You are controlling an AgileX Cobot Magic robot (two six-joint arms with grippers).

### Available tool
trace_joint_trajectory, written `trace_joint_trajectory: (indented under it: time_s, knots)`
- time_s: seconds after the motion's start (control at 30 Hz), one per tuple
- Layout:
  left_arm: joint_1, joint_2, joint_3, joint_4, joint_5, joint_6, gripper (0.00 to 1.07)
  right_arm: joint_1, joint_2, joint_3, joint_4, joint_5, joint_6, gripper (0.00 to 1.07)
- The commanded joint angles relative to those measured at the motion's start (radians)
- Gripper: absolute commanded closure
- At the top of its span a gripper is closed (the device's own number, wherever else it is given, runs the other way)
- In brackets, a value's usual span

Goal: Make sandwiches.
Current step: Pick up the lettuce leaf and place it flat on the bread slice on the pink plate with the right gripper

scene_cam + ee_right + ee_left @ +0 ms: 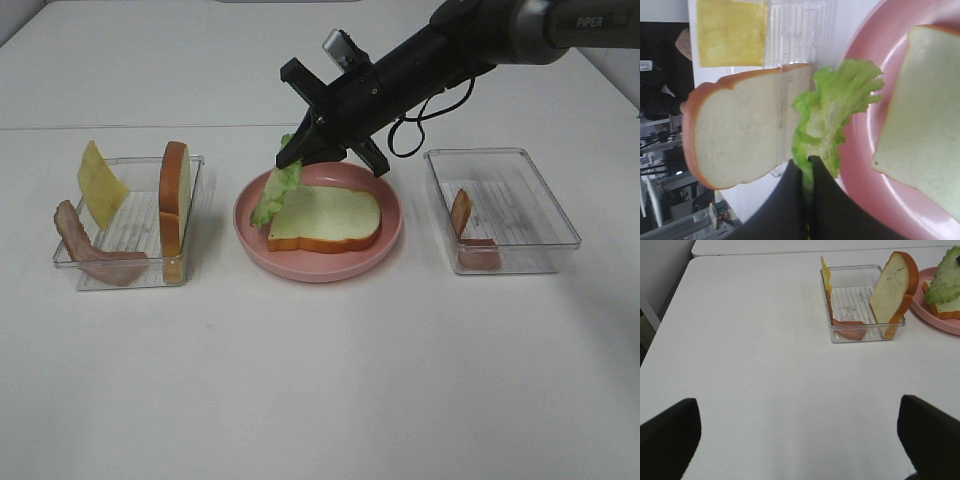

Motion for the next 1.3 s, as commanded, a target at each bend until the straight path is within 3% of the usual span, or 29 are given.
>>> trace_joint_trajectory:
  time_s: [0.03,0.17,0.33,0.67,0.7,0.73,0.77,0.8,0.83,0.87,0.9,1.0,1.3]
  knots:
    - [-0.007,-0.021,0.002,0.004,-0.004,-0.008,0.04,-0.004,0.0,0.001,-0.127,-0.009,0.044,1.07]
    - [-0.007,-0.021,0.002,0.004,-0.004,-0.008,0.04,-0.004,0.0,0.001,-0.265,-0.012,0.113,1.07]
    - [-0.007,-0.021,0.002,0.004,-0.004,-0.008,0.04,-0.004,0.0,0.001,-0.327,-0.017,0.14,1.07]
    - [-0.007,-0.021,0.002,0.004,-0.004,-0.008,0.04,-0.004,0.0,-0.001,-0.34,-0.019,0.156,1.06]
    - [-0.007,-0.021,0.002,0.004,-0.004,-0.008,0.04,-0.004,0.0,-0.001,-0.34,-0.019,0.156,0.95]
    - [-0.007,-0.021,0.002,0.004,-0.004,-0.008,0.04,-0.004,0.0,-0.002,-0.343,-0.019,0.156,0.77]
    - [-0.007,-0.021,0.002,0.004,-0.004,-0.008,0.04,-0.004,0.0,-0.002,-0.343,-0.019,0.156,0.77]
    - [-0.007,-0.021,0.002,0.004,-0.004,-0.008,0.04,-0.004,0.0,-0.002,-0.348,-0.015,0.156,0.65]
    - [-0.007,-0.021,0.002,0.004,-0.004,-0.008,0.04,-0.004,-0.003,-0.002,-0.36,-0.004,0.154,0.45]
    - [-0.007,-0.021,0.002,0.004,-0.004,-0.008,0.04,-0.004,-0.003,-0.002,-0.36,-0.004,0.154,0.45]
    - [-0.007,-0.021,0.002,0.004,-0.004,-0.008,0.04,-0.004,-0.015,-0.002,-0.382,0.002,0.15,0.3]
    - [-0.007,-0.021,0.002,0.004,-0.004,-0.008,0.04,-0.004,-0.045,-0.002,-0.425,0.006,0.15,0.25]
    - [-0.007,-0.021,0.002,0.004,-0.004,-0.008,0.04,-0.004,-0.184,-0.002,-0.472,0.023,0.166,0.25]
